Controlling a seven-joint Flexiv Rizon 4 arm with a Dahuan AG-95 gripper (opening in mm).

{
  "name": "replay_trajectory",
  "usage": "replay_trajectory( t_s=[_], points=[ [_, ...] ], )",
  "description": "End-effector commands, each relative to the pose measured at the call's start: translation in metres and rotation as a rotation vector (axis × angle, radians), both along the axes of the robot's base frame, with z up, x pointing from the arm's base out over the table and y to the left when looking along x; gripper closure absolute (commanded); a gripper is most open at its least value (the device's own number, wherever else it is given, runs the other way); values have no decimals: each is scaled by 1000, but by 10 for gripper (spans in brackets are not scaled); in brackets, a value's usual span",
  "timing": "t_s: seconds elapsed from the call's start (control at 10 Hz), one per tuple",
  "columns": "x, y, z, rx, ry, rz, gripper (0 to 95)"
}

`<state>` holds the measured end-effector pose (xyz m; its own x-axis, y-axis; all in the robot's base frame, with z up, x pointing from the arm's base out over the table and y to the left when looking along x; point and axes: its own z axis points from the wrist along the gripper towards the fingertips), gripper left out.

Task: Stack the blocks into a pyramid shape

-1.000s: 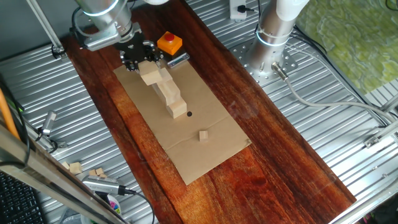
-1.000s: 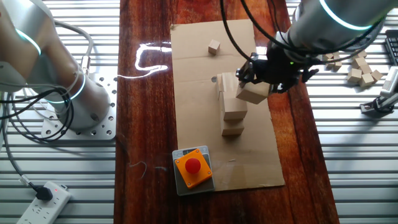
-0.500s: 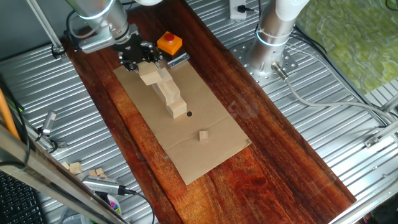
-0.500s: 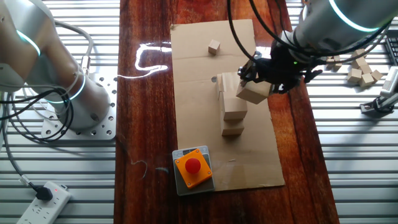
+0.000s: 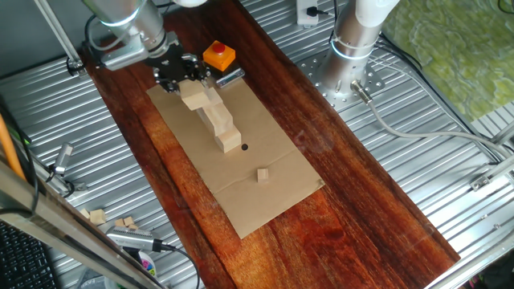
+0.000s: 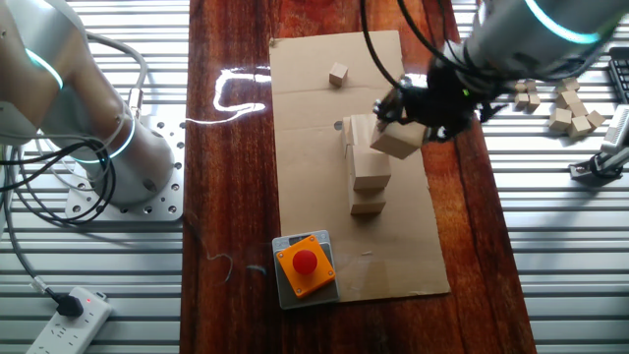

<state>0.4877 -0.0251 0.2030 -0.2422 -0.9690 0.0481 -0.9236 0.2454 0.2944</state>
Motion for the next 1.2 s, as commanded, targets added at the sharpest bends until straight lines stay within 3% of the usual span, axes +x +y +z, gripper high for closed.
replay_trajectory(
  t_s=[0.1, 0.4, 0.6, 0.8, 0.9, 1.2],
  points=[
    [-13, 4, -1, -11, -18, 1, 950],
    [-20, 7, -2, -42, -37, -7, 950],
    [-21, 10, -2, -67, -92, 45, 950],
    [-22, 11, -1, -88, -120, 66, 950],
    [-24, 12, -1, -93, -155, 105, 950],
    [-32, 16, 3, -75, -238, 212, 950]
  ],
)
